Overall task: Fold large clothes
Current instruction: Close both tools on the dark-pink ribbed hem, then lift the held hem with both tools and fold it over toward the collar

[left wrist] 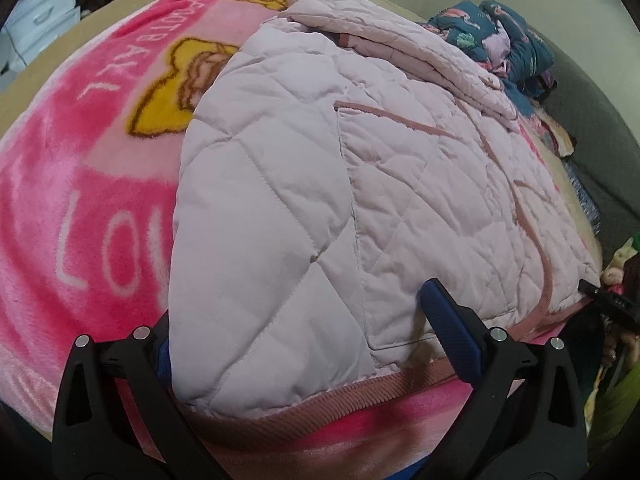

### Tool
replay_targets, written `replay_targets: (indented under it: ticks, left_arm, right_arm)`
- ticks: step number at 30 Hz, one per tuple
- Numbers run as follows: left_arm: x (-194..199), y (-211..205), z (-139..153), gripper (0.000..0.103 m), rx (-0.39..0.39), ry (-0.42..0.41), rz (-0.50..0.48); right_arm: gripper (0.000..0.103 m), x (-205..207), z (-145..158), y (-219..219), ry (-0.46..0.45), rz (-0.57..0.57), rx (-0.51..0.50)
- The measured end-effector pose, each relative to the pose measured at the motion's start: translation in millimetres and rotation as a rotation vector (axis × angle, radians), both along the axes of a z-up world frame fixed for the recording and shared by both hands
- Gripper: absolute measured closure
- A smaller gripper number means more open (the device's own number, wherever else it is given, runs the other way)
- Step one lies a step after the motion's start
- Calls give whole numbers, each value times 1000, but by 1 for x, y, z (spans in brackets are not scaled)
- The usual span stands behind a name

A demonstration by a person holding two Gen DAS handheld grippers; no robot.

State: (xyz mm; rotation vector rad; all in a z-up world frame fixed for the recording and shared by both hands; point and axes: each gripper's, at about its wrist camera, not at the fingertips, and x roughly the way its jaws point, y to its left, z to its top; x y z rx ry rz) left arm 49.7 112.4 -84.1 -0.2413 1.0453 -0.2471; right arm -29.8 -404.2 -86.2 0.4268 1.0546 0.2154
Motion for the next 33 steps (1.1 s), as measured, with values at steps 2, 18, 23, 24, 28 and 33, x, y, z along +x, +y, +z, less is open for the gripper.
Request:
replay_targets:
  ticks: [2, 18, 23, 24, 28, 33]
  left_arm:
    - [-2, 3, 3, 26, -13, -13, 12]
    - [0, 5, 63, 88, -8, -212, -41]
    - [7, 0, 84, 88, -3, -277, -39]
    - [9, 0, 87, 88, -9, -286, -38]
    - [18, -3, 102, 89, 19, -338, -35]
    - [29, -4, 117, 89, 32, -381, -27]
  right_arm:
    - [73, -1, 5, 2, -28, 5, 7]
    - [81, 14, 80, 9, -306, 29, 16]
    - [81, 22, 98, 6, -372, 14, 24]
    - [81, 25, 101, 5, -383, 10, 25]
    - [82, 36, 112, 4, -416, -11, 39]
    - [82, 49, 124, 1, -458, -43, 49]
